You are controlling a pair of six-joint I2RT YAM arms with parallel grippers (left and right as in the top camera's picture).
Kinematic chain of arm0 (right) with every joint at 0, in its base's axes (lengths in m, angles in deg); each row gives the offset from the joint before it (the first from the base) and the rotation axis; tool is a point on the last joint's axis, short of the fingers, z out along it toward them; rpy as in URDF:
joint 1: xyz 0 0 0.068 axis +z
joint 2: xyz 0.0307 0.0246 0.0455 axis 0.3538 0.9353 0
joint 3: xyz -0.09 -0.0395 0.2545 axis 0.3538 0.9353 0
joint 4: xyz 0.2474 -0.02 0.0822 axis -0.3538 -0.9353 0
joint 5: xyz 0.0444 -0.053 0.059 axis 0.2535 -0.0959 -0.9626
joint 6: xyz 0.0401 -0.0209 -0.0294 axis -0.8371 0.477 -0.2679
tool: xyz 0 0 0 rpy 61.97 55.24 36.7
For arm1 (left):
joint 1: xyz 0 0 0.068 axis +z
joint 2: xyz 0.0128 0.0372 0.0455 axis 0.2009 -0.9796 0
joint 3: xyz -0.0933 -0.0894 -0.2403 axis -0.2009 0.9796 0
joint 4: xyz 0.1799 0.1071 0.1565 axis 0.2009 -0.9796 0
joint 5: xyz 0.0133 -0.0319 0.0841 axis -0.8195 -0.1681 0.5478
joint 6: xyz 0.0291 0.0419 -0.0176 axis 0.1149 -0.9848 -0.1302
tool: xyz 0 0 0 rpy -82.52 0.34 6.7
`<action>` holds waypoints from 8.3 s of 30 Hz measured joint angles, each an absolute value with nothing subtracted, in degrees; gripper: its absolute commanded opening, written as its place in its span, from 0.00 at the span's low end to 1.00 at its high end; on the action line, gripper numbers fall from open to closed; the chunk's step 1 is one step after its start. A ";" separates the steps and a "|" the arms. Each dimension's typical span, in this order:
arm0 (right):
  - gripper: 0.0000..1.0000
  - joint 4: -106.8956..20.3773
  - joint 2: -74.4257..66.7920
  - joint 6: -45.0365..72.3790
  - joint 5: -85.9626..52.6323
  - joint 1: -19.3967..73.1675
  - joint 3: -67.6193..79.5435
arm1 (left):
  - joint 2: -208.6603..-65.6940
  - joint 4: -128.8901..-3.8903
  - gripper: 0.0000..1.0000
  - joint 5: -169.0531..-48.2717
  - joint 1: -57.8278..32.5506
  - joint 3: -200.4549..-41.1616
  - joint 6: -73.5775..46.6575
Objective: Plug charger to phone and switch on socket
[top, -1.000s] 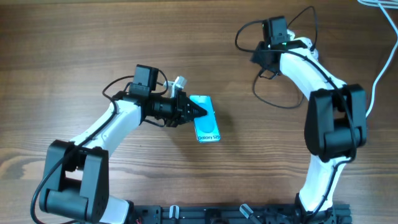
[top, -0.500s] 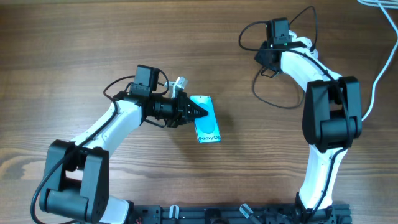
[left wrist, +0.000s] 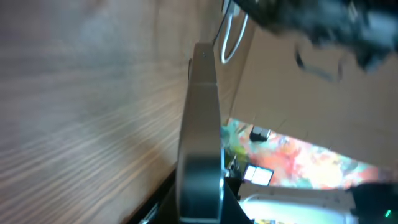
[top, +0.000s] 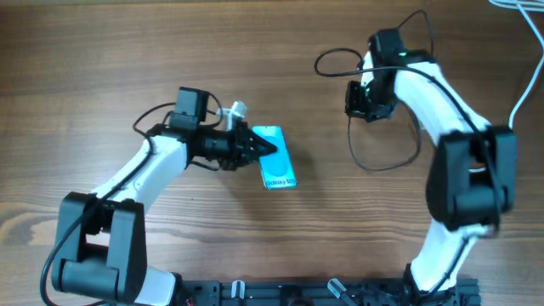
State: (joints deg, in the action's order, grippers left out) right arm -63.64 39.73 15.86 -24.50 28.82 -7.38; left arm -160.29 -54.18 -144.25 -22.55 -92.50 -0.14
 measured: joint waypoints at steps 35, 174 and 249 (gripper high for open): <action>0.05 -29.30 21.94 22.81 -92.89 39.86 21.32 | -160.62 6.89 0.04 -156.68 -17.33 -91.89 26.90; 0.42 -14.48 21.94 0.38 -86.86 43.29 21.69 | -160.62 6.82 0.04 -158.50 -10.33 -92.53 27.55; 0.99 -51.49 -4.64 17.63 -48.92 26.92 15.55 | -161.41 -28.24 0.04 -137.86 -26.92 -89.07 16.45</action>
State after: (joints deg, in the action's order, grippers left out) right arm -51.49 -4.64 17.63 -48.92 26.92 15.55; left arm -161.41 -28.24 -137.86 -26.92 -89.07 16.45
